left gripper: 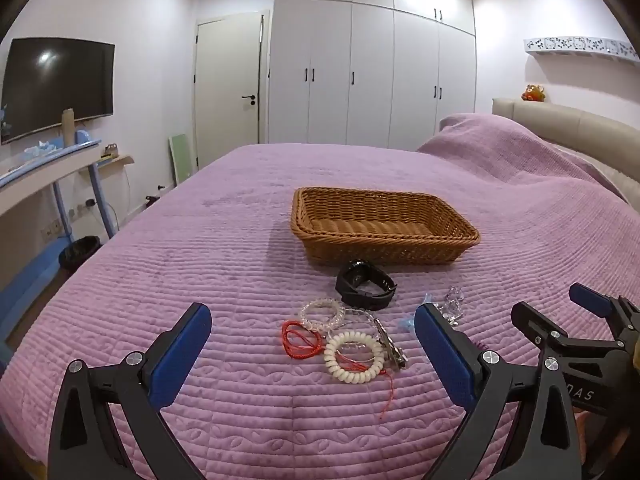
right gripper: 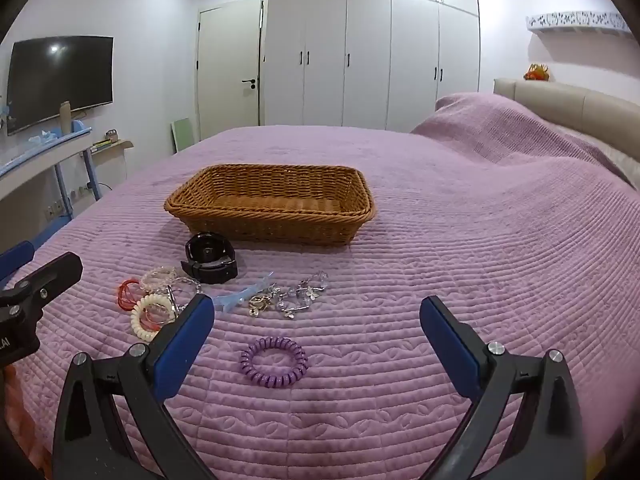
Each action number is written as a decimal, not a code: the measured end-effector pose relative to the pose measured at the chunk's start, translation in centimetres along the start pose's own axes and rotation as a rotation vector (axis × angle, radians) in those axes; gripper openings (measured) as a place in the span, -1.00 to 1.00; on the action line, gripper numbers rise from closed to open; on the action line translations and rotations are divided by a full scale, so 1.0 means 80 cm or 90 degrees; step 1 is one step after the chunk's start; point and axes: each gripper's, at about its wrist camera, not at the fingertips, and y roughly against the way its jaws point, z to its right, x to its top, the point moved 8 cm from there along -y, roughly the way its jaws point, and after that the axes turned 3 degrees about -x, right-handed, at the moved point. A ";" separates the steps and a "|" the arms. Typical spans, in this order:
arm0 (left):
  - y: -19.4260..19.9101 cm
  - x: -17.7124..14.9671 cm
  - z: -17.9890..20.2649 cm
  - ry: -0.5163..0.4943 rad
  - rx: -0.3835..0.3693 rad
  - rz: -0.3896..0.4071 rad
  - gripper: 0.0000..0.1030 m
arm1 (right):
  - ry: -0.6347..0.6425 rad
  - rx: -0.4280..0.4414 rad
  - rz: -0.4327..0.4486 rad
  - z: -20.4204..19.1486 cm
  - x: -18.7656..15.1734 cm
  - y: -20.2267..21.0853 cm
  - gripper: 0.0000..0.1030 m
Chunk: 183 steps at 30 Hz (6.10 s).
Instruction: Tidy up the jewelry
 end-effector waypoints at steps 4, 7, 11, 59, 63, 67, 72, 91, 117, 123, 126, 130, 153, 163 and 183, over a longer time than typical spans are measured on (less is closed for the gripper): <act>-0.003 -0.003 0.000 -0.001 0.000 -0.008 0.97 | 0.001 -0.003 -0.003 0.000 0.001 -0.005 0.99; -0.004 -0.003 -0.001 0.003 -0.002 -0.011 0.97 | -0.002 0.001 -0.007 -0.002 0.002 -0.011 0.99; -0.005 -0.004 0.000 -0.001 -0.002 -0.010 0.97 | -0.002 0.003 -0.012 -0.002 0.001 -0.014 0.99; -0.060 -0.040 -0.071 0.029 -0.039 -0.146 0.88 | 0.019 0.009 -0.098 0.014 -0.038 -0.035 0.81; -0.088 -0.043 -0.078 0.037 -0.070 -0.202 0.51 | -0.003 0.028 -0.125 0.020 -0.050 -0.047 0.74; -0.116 -0.051 -0.076 0.068 -0.108 -0.244 0.31 | -0.020 0.058 -0.167 0.020 -0.059 -0.059 0.42; -0.141 -0.064 -0.071 0.084 -0.119 -0.278 0.07 | -0.007 0.077 -0.211 0.005 -0.067 -0.081 0.06; -0.163 -0.062 -0.049 0.079 -0.146 -0.285 -0.92 | 0.052 0.076 -0.242 -0.034 -0.066 -0.102 -0.74; -0.074 0.120 0.013 0.006 -0.254 -0.077 -0.92 | 0.060 0.066 -0.077 -0.022 0.077 -0.056 -0.75; -0.135 0.187 0.044 0.016 -0.287 -0.060 -0.92 | 0.048 0.053 -0.039 -0.016 0.147 -0.100 -0.75; -0.188 0.199 0.051 0.026 -0.285 -0.078 -0.93 | 0.029 0.058 -0.051 -0.014 0.170 -0.136 -0.75; -0.273 0.186 0.055 0.046 -0.270 -0.138 -0.93 | -0.017 0.078 -0.114 -0.013 0.176 -0.207 -0.75; -0.276 0.130 0.024 0.104 -0.304 -0.205 0.03 | -0.116 0.141 -0.210 0.007 0.138 -0.260 -0.28; -0.112 0.143 0.002 0.080 -0.318 -0.085 0.22 | -0.067 0.158 -0.070 0.009 0.162 -0.112 0.04; -0.040 -0.004 -0.026 0.077 -0.232 -0.121 0.40 | 0.035 0.204 -0.060 -0.073 0.030 -0.041 0.10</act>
